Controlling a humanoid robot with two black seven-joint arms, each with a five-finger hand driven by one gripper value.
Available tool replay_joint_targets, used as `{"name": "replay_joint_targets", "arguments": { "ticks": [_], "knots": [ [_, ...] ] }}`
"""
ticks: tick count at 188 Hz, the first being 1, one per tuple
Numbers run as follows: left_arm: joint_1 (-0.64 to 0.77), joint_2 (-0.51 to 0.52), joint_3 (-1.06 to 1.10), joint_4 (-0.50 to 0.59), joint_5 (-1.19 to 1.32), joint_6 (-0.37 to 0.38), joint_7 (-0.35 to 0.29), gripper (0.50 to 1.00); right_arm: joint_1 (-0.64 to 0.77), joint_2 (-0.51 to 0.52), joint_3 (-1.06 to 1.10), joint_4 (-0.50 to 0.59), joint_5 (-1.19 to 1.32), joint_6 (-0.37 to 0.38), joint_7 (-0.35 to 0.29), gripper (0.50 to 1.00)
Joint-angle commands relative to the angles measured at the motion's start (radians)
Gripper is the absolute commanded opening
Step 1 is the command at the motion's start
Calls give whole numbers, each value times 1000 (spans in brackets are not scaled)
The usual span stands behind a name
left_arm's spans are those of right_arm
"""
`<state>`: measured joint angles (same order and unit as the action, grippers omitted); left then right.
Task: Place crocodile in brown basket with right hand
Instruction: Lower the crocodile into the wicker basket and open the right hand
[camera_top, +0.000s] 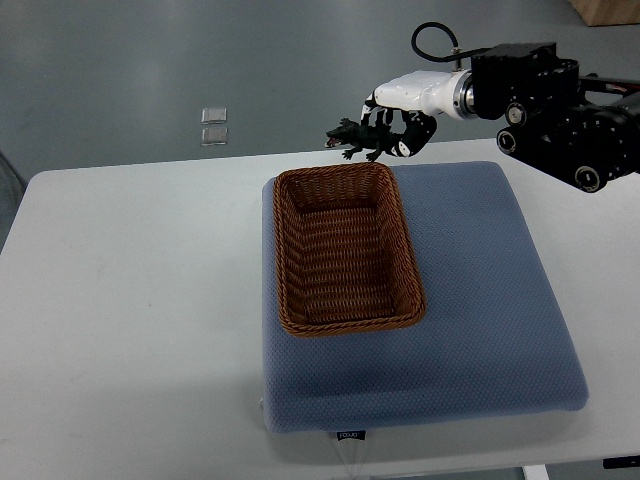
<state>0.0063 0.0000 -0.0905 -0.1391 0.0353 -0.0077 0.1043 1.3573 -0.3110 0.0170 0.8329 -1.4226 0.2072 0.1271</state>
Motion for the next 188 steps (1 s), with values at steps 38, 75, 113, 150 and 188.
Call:
{"name": "replay_joint_targets", "arguments": {
  "ticks": [38, 75, 113, 150, 188],
  "knots": [
    [0, 0, 0, 1, 0, 0, 0, 1000, -47, 46, -3, 69, 8, 34, 60, 500],
    [0, 0, 0, 1, 0, 0, 0, 1000, -83, 69, -6, 88, 5, 37, 60, 500],
    [0, 0, 0, 1, 0, 0, 0, 1000, -106, 89, -12, 84, -6, 31, 57, 500],
    [0, 0, 0, 1, 0, 0, 0, 1000, -127, 90, -12, 69, -7, 24, 57, 756],
    [0, 0, 0, 1, 0, 0, 0, 1000, -132, 82, -12, 38, -7, 21, 57, 807]
  ]
}}
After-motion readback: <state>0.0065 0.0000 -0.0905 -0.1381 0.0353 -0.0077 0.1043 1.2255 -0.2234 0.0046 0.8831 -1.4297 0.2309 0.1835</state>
